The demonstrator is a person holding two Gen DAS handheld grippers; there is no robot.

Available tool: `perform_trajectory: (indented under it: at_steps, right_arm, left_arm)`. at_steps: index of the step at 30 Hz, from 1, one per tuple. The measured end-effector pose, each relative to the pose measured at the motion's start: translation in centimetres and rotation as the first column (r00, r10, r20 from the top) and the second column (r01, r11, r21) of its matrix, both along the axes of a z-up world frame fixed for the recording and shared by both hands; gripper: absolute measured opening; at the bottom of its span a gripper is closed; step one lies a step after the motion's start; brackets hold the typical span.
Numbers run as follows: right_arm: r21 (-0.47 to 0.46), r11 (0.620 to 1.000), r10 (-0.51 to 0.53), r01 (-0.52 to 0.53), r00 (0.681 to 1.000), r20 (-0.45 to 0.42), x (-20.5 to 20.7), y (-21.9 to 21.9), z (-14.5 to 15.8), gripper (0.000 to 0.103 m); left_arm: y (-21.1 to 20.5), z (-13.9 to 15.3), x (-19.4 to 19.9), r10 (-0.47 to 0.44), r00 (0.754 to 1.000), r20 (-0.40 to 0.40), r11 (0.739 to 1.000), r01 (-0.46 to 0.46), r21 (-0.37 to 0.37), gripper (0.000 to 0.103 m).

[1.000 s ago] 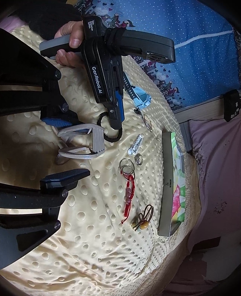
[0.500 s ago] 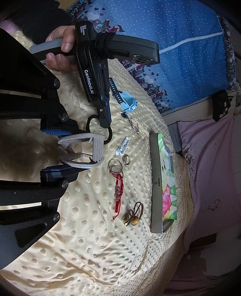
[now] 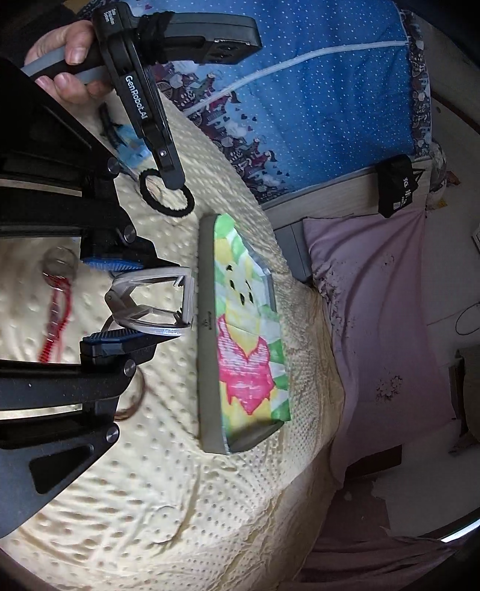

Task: Organize jewelry
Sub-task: 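Carry both items into the metal tray and open both tools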

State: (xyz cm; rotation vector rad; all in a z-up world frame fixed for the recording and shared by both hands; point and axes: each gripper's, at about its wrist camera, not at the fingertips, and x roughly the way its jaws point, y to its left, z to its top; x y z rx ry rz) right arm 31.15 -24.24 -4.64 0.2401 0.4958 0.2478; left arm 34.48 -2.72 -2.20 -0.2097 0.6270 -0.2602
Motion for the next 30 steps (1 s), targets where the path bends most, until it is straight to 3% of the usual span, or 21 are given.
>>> perform_trajectory:
  at_steps: [6, 12, 22, 30]
  right_arm:
    - [0.005, 0.999, -0.051, 0.051, 0.998, 0.023, 7.3, -0.9, 1.6, 0.023]
    - [0.020, 0.997, -0.067, 0.068, 0.996, -0.055, 12.9, -1.2, 0.3, 0.023]
    - [-0.034, 0.998, -0.067, 0.062, 0.978, -0.197, 17.6, -0.4, -2.8, 0.023]
    - [-0.044, 0.997, -0.066, 0.057, 0.966, -0.250, 18.2, -0.6, -3.7, 0.025]
  left_arm:
    - [-0.5, 0.2, 6.3, 0.080, 0.997, 0.016, 0.996, -0.080, -0.030, 0.005]
    - [-0.8, -1.2, 11.4, 0.121, 0.991, -0.052, 0.992, -0.122, -0.026, 0.005]
    - [-1.8, -3.1, 14.5, 0.133, 0.980, -0.147, 0.991, -0.128, 0.038, 0.006]
    - [-1.8, -3.9, 14.6, 0.157, 0.969, -0.193, 0.987, -0.149, 0.052, 0.006]
